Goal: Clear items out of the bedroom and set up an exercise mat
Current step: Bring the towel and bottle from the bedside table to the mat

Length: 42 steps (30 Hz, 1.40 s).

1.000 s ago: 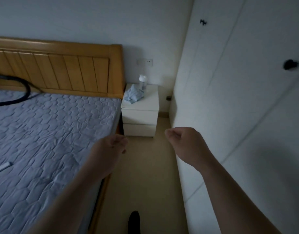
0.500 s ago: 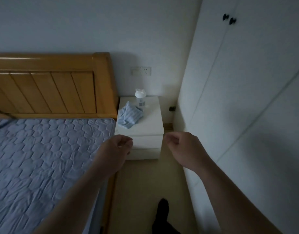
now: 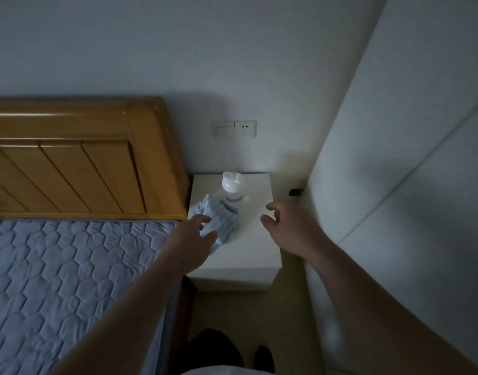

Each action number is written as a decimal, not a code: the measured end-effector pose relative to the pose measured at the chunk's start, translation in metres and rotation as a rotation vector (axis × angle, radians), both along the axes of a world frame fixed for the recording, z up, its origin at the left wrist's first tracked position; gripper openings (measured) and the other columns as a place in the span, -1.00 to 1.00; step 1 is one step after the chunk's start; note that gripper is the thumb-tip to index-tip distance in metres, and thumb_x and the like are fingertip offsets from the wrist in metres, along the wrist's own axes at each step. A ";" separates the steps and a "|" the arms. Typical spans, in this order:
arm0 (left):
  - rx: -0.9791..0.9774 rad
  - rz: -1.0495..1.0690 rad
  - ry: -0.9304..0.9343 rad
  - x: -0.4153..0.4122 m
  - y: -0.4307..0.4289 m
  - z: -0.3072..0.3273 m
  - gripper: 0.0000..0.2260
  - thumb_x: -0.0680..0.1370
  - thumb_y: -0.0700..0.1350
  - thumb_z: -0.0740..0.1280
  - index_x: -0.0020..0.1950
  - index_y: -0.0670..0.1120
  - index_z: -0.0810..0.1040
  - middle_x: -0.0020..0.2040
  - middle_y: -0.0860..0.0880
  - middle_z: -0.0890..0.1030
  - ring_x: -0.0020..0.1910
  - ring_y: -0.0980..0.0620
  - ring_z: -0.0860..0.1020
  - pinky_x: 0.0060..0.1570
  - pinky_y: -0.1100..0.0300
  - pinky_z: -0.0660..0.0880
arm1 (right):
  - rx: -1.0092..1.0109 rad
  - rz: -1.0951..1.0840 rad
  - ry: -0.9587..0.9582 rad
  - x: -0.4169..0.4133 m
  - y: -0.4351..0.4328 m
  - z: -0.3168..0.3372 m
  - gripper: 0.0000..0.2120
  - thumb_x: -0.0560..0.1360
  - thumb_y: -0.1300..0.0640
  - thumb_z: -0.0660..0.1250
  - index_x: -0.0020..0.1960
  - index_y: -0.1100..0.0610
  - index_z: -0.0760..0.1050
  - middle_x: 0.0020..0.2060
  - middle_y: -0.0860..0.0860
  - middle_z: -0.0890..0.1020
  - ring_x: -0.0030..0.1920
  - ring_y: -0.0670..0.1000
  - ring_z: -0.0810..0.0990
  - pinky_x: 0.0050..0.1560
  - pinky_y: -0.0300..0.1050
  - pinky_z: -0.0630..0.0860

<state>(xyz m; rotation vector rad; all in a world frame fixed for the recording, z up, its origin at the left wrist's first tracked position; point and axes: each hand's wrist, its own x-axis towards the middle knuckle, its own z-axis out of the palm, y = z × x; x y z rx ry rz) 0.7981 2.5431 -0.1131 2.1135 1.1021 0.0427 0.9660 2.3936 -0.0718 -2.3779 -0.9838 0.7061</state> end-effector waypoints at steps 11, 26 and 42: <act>0.144 -0.636 0.605 0.152 0.186 -0.182 -0.30 0.57 0.18 0.25 0.60 0.06 -0.01 0.61 -0.19 -0.10 0.56 -0.24 0.06 0.50 -0.03 0.14 | -0.163 -0.104 0.043 0.088 0.176 -0.099 -0.55 0.62 -0.02 0.25 0.46 0.08 0.30 0.18 0.11 0.59 0.22 0.12 0.55 0.04 -0.11 0.45; 0.153 -1.017 0.779 0.163 0.238 -0.334 0.18 0.32 0.13 0.58 0.52 0.31 -0.33 0.52 -0.05 -0.50 0.49 -0.47 -0.31 0.15 -0.52 0.36 | -0.228 -0.362 0.171 0.098 0.253 -0.212 -0.10 0.55 -0.06 0.36 0.60 -0.13 -0.25 0.61 0.12 -0.05 0.59 0.17 0.04 0.47 0.21 0.27; 0.103 -0.403 0.425 0.180 0.292 -0.293 -0.53 0.43 0.28 0.39 0.00 -0.13 0.61 -0.10 -0.13 0.65 -0.05 -0.16 0.64 -0.09 0.11 0.56 | -0.266 -0.233 -0.113 0.120 0.315 -0.243 0.24 0.29 -0.27 0.54 0.60 -0.13 -0.30 0.57 0.13 -0.35 0.55 0.31 -0.32 0.42 0.51 0.01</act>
